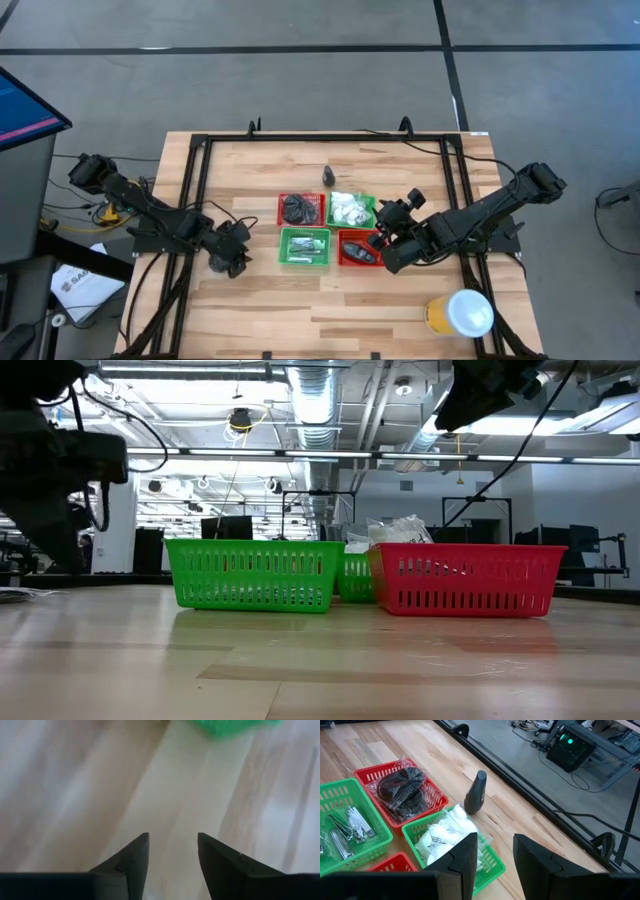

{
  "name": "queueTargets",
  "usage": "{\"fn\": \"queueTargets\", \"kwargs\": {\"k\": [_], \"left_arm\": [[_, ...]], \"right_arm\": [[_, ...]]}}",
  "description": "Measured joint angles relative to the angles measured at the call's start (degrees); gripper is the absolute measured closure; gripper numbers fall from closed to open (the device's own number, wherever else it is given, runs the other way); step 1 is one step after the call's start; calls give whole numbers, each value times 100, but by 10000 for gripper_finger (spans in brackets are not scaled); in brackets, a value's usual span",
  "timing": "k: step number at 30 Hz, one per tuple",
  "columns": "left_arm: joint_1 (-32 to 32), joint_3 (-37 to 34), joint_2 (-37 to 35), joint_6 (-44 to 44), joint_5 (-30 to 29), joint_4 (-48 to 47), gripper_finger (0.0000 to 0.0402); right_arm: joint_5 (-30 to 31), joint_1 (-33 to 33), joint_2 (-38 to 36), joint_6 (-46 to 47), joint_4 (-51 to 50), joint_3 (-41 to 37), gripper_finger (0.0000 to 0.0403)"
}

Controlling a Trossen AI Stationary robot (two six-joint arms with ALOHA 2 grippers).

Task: Pick & Place Travel size toiletries
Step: Put the black hairbrush into the left red basket

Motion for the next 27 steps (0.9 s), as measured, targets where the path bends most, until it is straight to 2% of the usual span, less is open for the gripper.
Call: {"fn": "queueTargets", "kwargs": {"k": [3, 5, 7, 12, 24, 27], "left_arm": [[216, 13, -16, -200, 786, -807, 251], [379, 13, -41, -561, 868, -1675, 256], [516, 25, -64, -705, 857, -2015, 261], [622, 29, -349, -445, 820, -1529, 263], [659, 438, -462, -709, 566, -2809, 286], [656, 437, -416, -729, 576, -2780, 290]], "right_arm": [[0, -2, 0, 0, 0, 0, 287], [0, -18, 0, -2, 1, 0, 287], [0, -42, 0, 0, 18, 0, 287], [1, -118, 0, -2, 90, 0, 287], [0, -268, 0, -15, 105, 0, 287], [0, -262, 0, -15, 111, 0, 287]]}}
